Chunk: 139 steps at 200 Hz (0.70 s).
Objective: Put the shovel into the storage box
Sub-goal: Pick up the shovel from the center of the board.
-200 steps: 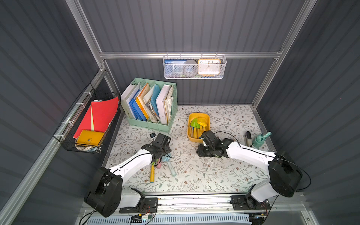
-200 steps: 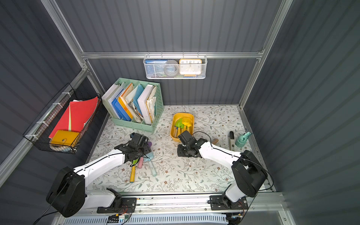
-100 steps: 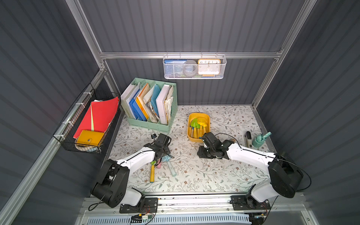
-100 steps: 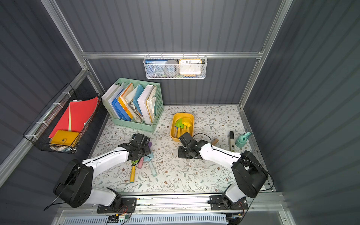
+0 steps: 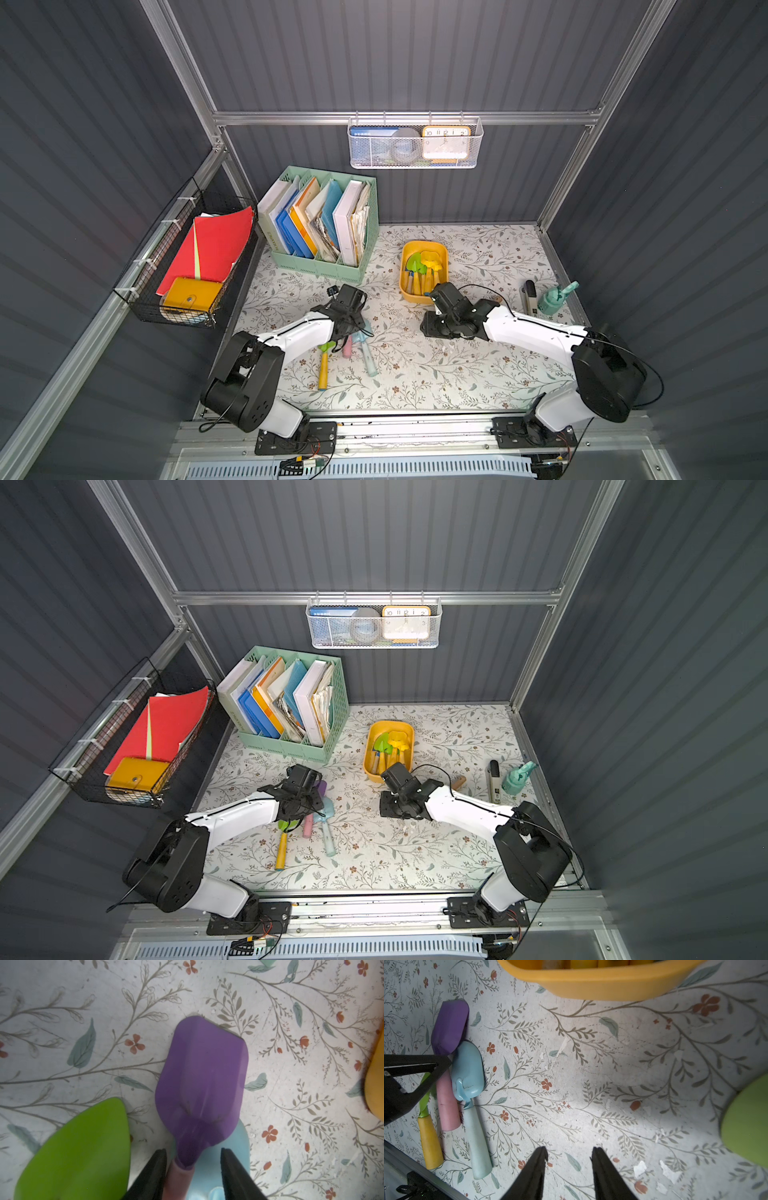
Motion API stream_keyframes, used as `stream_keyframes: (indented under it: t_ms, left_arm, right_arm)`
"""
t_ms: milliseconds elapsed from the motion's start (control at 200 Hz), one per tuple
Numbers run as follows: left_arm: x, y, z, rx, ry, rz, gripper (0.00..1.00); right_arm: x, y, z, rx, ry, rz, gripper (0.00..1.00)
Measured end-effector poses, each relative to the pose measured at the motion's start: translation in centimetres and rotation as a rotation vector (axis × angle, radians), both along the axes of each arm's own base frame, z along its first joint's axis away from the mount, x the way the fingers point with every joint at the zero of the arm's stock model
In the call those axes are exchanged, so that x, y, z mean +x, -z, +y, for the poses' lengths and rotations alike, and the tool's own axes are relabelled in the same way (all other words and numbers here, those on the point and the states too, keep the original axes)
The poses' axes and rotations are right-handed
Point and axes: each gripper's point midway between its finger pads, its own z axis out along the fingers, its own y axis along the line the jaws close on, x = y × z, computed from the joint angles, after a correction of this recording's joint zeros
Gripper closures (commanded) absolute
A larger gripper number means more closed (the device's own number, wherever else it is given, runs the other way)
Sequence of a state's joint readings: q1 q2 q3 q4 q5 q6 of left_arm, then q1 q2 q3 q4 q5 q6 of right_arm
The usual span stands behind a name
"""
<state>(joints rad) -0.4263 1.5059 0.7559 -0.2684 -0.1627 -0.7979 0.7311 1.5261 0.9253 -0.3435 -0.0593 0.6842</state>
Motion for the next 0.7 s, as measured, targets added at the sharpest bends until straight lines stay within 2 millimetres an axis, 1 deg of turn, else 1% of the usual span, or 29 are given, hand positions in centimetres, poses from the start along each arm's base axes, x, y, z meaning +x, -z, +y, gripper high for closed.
stream_keyframes:
  t_ms: [155, 360, 415, 560, 630, 695]
  left_arm:
    - [-0.31, 0.76, -0.05, 0.001, 0.011, 0.018, 0.64]
    - [-0.25, 0.75, -0.13, 0.006, 0.029, 0.014, 0.74]
    - [-0.26, 0.76, -0.14, 0.009, 0.035, 0.014, 0.78]
    - [-0.35, 0.77, -0.10, 0.017, 0.049, 0.017, 0.84]
    - [-0.48, 0.71, -0.04, 0.021, 0.053, 0.020, 0.88]
    - [-0.61, 0.59, -0.04, 0.021, 0.058, 0.022, 0.89]
  right_arm:
    - [-0.04, 0.07, -0.04, -0.001, 0.000, 0.001, 0.58]
    - [-0.05, 0.13, -0.10, -0.004, 0.001, 0.002, 0.58]
    - [-0.05, 0.16, -0.13, -0.005, 0.003, 0.002, 0.58]
    - [-0.13, 0.30, -0.21, -0.006, 0.007, 0.006, 0.59]
    - [-0.16, 0.36, -0.26, -0.008, 0.009, 0.007, 0.59]
    - [-0.13, 0.36, -0.29, -0.009, 0.010, 0.006, 0.59]
